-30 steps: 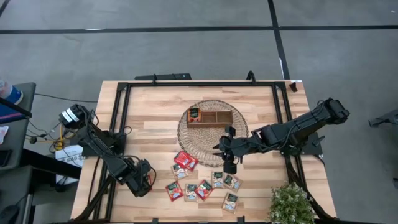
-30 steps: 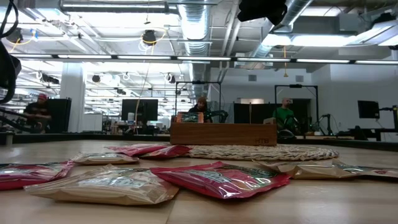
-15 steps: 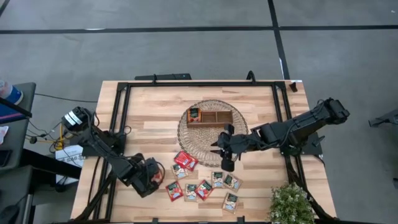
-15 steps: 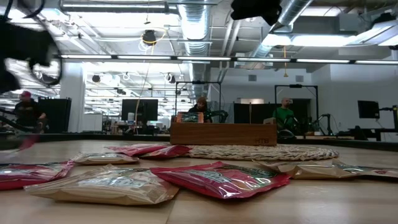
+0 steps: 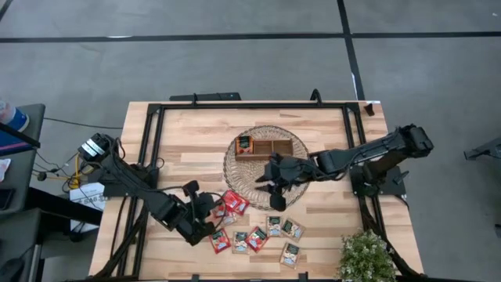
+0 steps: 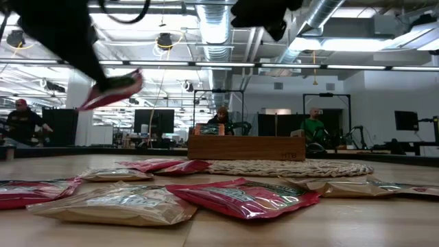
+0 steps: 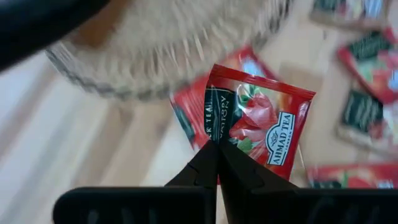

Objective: Pick & Place Tea
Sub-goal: Put the red tea bag into the middle section of the wooden organizer

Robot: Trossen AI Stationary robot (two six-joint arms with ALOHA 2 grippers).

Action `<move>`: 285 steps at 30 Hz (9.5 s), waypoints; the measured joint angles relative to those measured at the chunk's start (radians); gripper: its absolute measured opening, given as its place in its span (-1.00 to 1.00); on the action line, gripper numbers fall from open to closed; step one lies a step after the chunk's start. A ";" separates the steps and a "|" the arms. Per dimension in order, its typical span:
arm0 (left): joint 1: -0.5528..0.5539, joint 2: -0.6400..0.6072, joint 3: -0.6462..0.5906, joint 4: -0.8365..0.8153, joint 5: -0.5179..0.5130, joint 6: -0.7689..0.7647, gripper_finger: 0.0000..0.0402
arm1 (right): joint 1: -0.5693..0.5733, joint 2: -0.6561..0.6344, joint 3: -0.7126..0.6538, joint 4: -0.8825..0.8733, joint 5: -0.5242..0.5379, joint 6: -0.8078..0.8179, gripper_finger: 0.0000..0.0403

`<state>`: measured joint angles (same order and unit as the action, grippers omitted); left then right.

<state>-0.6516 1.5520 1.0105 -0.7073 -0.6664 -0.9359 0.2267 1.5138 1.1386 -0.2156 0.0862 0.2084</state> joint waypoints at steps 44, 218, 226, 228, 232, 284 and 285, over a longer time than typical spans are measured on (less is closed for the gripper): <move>0.056 -0.002 0.050 0.000 -0.202 0.186 -1.00 | -0.125 0.371 0.260 0.057 -0.308 -0.088 0.03; 0.495 -0.668 -0.506 0.811 0.447 0.678 -0.20 | -0.595 0.110 -0.011 -0.327 -0.193 -0.453 -1.00; 0.495 -0.668 -0.506 0.811 0.447 0.677 -0.20 | -0.611 0.110 -0.008 -0.335 -0.194 -0.477 -1.00; 0.495 -0.668 -0.506 0.811 0.447 0.677 -0.20 | -0.612 0.110 -0.008 -0.334 -0.196 -0.481 -1.00; 0.495 -0.668 -0.506 0.811 0.447 0.676 -0.20 | -0.612 0.111 -0.008 -0.332 -0.218 -0.499 -1.00; 0.495 -0.667 -0.506 0.773 0.447 0.654 -0.20 | -0.594 0.274 0.152 -0.380 -0.081 -0.550 -0.29; 0.495 -0.667 -0.506 0.771 0.447 0.653 -0.20 | -0.594 0.264 0.152 -0.383 -0.064 -0.550 -0.26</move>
<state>-0.1566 0.8848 0.5049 0.0635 -0.2193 -0.2834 -0.3668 1.7774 1.2911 -0.5983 0.0226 -0.3412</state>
